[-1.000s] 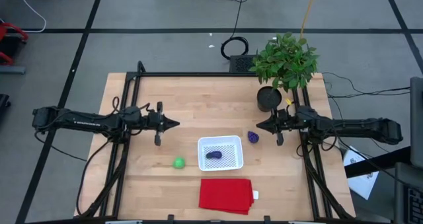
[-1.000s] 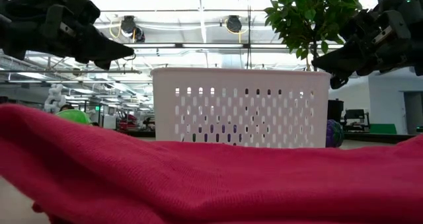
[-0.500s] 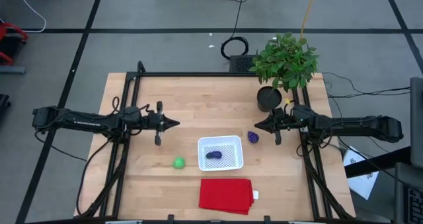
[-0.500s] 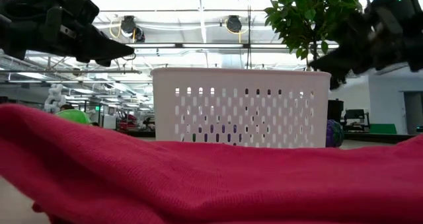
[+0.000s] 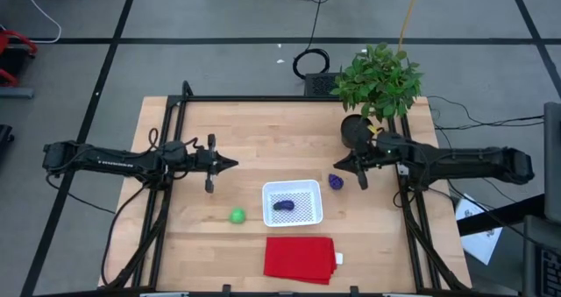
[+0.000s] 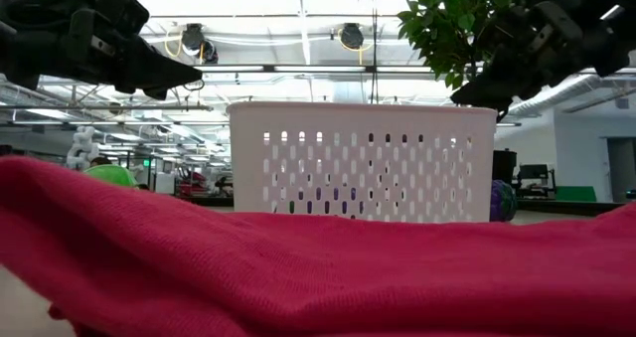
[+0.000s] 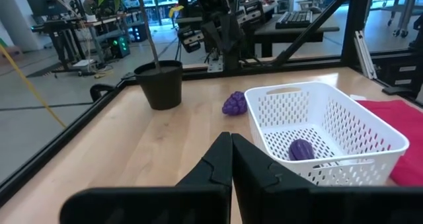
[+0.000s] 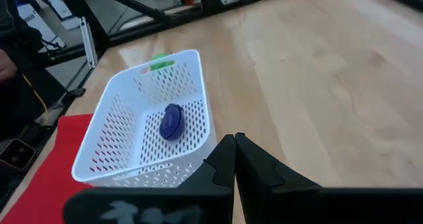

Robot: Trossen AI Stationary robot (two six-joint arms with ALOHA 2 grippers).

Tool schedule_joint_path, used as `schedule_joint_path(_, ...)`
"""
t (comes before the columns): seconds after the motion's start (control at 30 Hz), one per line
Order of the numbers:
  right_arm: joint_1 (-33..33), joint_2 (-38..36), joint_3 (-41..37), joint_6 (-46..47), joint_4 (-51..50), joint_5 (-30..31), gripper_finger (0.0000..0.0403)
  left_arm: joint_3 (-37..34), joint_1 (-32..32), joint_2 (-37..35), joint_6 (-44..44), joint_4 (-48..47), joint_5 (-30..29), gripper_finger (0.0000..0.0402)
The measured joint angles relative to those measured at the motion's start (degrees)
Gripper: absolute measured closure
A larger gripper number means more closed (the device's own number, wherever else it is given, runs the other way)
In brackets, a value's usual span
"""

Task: Pick and placing Produce into tupperware
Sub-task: Put the grapes into the white basket

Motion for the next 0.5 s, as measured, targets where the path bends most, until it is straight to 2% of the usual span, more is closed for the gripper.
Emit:
schedule_joint_path(0.2, 3.7, 2.47, 5.75, -4.08, -8.89, -0.96, 0.0403, 0.0, 0.0, 0.0, -0.06, 0.0, 0.0, 0.0398)
schedule_joint_path(0.33, 6.01, 4.82, 12.77, -4.75, -19.38, 0.49, 0.0403, 0.02, 0.0, 0.0, -0.07, -0.04, 0.0, 0.0398)
schedule_joint_path(0.5, 6.34, 9.27, 20.28, -0.24, -30.91, 3.69, 0.0403, 0.02, 0.0, 0.0, -0.1, -0.04, -0.02, 0.0398)
